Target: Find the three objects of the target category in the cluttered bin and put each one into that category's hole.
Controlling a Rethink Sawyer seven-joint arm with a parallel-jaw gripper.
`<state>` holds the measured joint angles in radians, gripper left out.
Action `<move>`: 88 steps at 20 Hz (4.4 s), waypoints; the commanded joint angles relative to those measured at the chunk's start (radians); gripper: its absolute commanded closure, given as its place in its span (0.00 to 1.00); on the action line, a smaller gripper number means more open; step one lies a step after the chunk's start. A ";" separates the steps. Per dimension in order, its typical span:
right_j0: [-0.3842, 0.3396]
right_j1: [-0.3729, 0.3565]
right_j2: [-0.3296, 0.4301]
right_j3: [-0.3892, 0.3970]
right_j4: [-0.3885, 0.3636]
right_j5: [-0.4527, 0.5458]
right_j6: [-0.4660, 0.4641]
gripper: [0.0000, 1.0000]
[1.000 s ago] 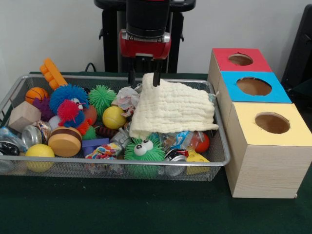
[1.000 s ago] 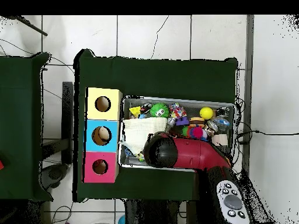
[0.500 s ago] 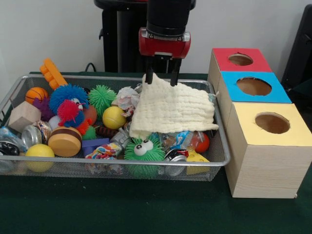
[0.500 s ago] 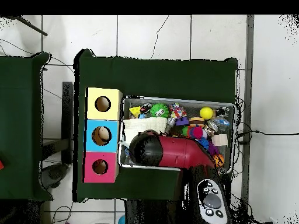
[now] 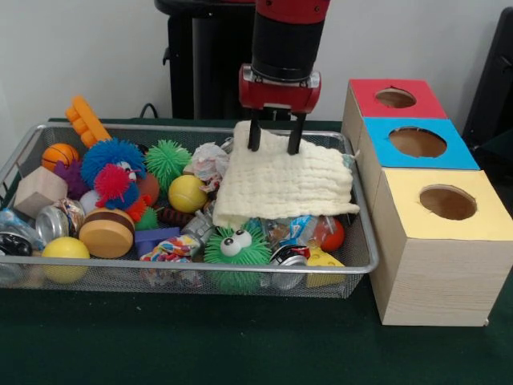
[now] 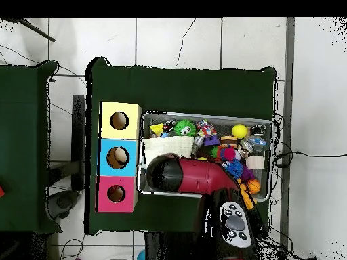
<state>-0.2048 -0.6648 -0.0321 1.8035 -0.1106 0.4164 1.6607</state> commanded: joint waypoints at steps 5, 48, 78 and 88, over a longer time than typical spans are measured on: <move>-0.046 0.162 -0.008 -0.075 0.017 -0.178 0.183 0.00; -0.360 -0.008 0.161 -0.061 -0.077 0.087 -0.158 1.00; -0.442 -0.140 0.256 -0.085 -0.188 0.310 -0.180 1.00; -0.570 -0.209 0.342 -0.075 -0.196 0.408 -0.308 1.00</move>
<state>-0.7095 -0.8430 0.1982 1.7128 -0.2594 0.7212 1.6526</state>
